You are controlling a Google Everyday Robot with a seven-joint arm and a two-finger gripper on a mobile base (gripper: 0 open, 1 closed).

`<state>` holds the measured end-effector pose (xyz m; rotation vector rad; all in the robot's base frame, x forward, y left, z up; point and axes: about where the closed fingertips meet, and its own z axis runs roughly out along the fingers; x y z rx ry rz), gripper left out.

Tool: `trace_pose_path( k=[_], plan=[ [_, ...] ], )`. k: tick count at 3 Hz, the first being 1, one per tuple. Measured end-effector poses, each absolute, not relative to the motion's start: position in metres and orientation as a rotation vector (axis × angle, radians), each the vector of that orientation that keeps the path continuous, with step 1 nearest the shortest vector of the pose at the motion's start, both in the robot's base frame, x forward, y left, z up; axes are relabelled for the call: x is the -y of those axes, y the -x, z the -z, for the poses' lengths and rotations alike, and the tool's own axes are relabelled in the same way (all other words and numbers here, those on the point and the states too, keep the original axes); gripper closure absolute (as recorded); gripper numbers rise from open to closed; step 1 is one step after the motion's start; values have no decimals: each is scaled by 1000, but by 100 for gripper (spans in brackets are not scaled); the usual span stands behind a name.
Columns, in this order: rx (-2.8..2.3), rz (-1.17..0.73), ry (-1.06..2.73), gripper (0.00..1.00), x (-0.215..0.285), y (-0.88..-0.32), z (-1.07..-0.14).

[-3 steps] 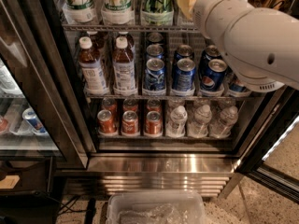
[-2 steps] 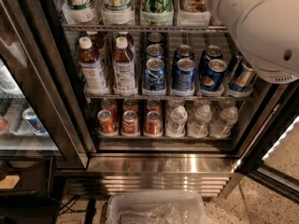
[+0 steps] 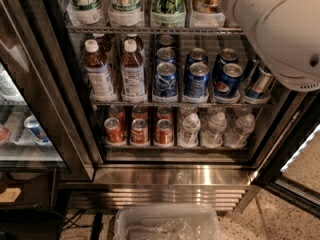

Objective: Pick orange can from top shelf of fridge

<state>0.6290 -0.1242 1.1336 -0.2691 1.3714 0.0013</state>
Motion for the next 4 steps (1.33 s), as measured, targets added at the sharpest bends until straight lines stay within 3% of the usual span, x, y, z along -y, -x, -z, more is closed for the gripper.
trace_pose_path(
  k=[4],
  plan=[
    [-1745, -205, 447, 100, 143, -525, -1063]
  ],
)
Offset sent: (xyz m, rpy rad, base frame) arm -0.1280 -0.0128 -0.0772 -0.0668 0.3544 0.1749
